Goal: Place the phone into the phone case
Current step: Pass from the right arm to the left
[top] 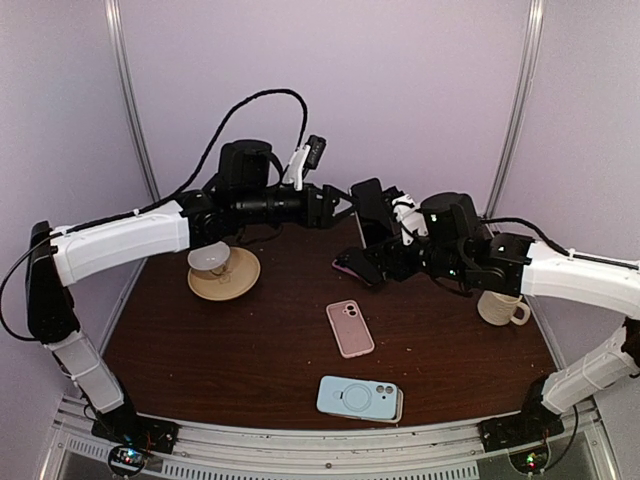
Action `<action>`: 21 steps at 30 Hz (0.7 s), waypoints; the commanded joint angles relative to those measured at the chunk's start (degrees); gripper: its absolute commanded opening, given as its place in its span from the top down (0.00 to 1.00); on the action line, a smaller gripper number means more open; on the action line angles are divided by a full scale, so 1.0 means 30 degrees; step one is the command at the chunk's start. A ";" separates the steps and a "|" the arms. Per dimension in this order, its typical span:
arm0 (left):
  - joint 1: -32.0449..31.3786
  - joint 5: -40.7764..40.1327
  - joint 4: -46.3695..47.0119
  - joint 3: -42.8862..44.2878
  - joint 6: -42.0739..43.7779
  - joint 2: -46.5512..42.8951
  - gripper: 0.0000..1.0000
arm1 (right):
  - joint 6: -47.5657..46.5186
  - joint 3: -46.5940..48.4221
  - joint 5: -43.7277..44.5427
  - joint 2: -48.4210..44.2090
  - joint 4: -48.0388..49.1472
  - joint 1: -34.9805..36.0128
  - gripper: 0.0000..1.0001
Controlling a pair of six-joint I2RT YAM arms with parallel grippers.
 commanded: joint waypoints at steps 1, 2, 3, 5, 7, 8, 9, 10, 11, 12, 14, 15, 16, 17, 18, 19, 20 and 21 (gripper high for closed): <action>0.0027 -0.1113 0.1655 0.0609 -0.1889 0.0831 0.30 | -0.0578 0.0172 0.0809 -0.0026 0.1695 0.0261 1.00; 0.0027 -0.1207 0.1731 0.0674 -0.1947 0.0933 0.33 | -0.0615 0.0201 0.0849 0.0014 0.1637 0.0266 1.00; 0.0027 -0.1317 0.1791 0.0755 -0.2057 0.1041 0.35 | -0.0623 0.0205 0.0891 0.0047 0.1626 0.0282 1.00; 0.0027 -0.1237 0.2037 0.0909 -0.2231 0.1252 0.41 | -0.0635 0.0205 0.0875 0.0091 0.1653 0.0296 1.00; 0.0027 -0.0869 0.2517 0.0915 -0.2343 0.1440 0.43 | -0.0722 0.0325 0.0839 0.0175 0.1590 0.0296 1.00; 0.0027 -0.0506 0.2882 0.0888 -0.2345 0.1515 0.44 | -0.0757 0.0400 0.0813 0.0256 0.1485 0.0296 1.00; 0.0027 -0.0245 0.3257 0.0833 -0.2389 0.1641 0.44 | -0.0842 0.0457 0.0780 0.0302 0.1391 0.0296 1.00; 0.0027 -0.0102 0.3586 0.0753 -0.2559 0.1720 0.46 | -0.0904 0.0515 0.0780 0.0356 0.1350 0.0296 1.00; 0.0027 -0.0026 0.3803 0.0699 -0.2734 0.1766 0.48 | -0.0960 0.0552 0.0710 0.0406 0.1312 0.0296 1.00; 0.0027 -0.0042 0.3896 0.0696 -0.2804 0.1801 0.50 | -0.1003 0.0557 0.0584 0.0427 0.1329 0.0296 1.00; 0.0027 -0.0125 0.4010 0.0738 -0.2882 0.1821 0.58 | -0.1089 0.0546 0.0266 0.0499 0.1359 0.0296 1.00; 0.0027 -0.0087 0.4002 0.0800 -0.2822 0.1808 0.63 | -0.1144 0.0560 0.0155 0.0530 0.1361 0.0296 1.00; 0.0031 -0.0006 0.4009 0.0859 -0.2793 0.1832 0.67 | -0.1176 0.0583 0.0127 0.0545 0.1368 0.0296 1.00; 0.0028 0.0122 0.3973 0.0896 -0.2782 0.1857 0.71 | -0.1173 0.0586 0.0171 0.0547 0.1383 0.0296 1.00; 0.0027 0.0277 0.3950 0.0908 -0.2806 0.1886 0.75 | -0.1180 0.0587 0.0228 0.0547 0.1389 0.0289 1.00; 0.0027 0.0417 0.3896 0.0902 -0.2926 0.1893 0.79 | -0.1221 0.0587 0.0301 0.0533 0.1386 0.0295 1.00; 0.0027 0.0556 0.3849 0.0861 -0.3029 0.1919 0.83 | -0.1237 0.0587 0.0317 0.0505 0.1390 0.0296 1.00; 0.0033 0.0679 0.3829 0.0823 -0.3137 0.1937 0.87 | -0.1250 0.0587 0.0334 0.0495 0.1364 0.0296 1.00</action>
